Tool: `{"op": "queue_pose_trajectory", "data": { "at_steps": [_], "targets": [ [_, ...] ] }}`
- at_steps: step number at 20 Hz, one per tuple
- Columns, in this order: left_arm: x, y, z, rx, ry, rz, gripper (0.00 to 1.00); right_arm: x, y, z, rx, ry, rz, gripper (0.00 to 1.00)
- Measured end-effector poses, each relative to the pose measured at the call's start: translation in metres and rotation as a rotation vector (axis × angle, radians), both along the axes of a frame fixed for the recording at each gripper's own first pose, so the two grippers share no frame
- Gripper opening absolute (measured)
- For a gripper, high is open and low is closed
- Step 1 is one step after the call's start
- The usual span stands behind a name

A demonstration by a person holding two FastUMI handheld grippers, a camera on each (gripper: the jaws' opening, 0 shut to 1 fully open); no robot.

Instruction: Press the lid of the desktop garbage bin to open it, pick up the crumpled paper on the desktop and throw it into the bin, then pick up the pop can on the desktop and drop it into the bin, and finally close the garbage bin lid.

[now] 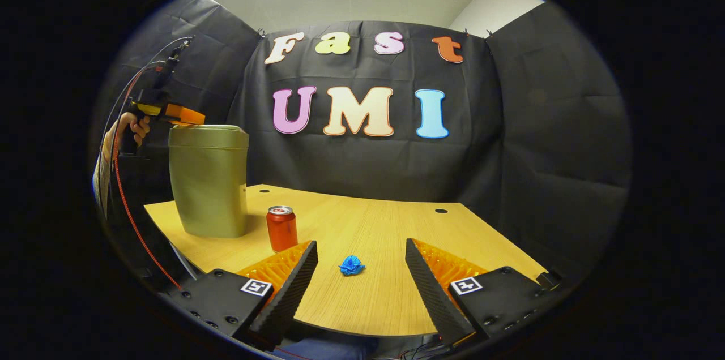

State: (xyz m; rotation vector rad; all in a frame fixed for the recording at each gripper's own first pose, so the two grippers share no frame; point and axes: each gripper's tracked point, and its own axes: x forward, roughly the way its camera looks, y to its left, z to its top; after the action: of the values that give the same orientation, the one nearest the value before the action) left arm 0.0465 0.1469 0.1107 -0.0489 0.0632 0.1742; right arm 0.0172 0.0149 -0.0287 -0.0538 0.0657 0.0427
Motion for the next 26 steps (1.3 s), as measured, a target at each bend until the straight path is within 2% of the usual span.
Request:
{"op": "queue_pose_trajectory", "data": {
  "at_steps": [3,8,13,19,26],
  "targets": [
    [0.0,0.014,0.018,0.037,-0.033,0.053,0.0,0.002,0.0,-0.003,-0.002,0.003,0.003,1.0],
    [-0.006,0.006,0.065,0.11,-0.107,0.061,0.0,0.005,0.001,-0.008,0.009,0.014,0.006,0.98],
    [-0.014,-0.043,0.086,0.101,-0.172,-0.048,0.0,0.007,0.004,-0.013,0.009,0.03,0.013,0.98],
    [-0.026,-0.083,0.061,0.084,-0.19,-0.133,0.0,0.007,0.003,-0.01,0.018,0.017,0.016,0.98],
    [-0.048,-0.136,-0.017,0.032,-0.16,-0.26,0.0,0.008,0.002,-0.012,0.03,0.029,0.011,0.98]
  ]
}}
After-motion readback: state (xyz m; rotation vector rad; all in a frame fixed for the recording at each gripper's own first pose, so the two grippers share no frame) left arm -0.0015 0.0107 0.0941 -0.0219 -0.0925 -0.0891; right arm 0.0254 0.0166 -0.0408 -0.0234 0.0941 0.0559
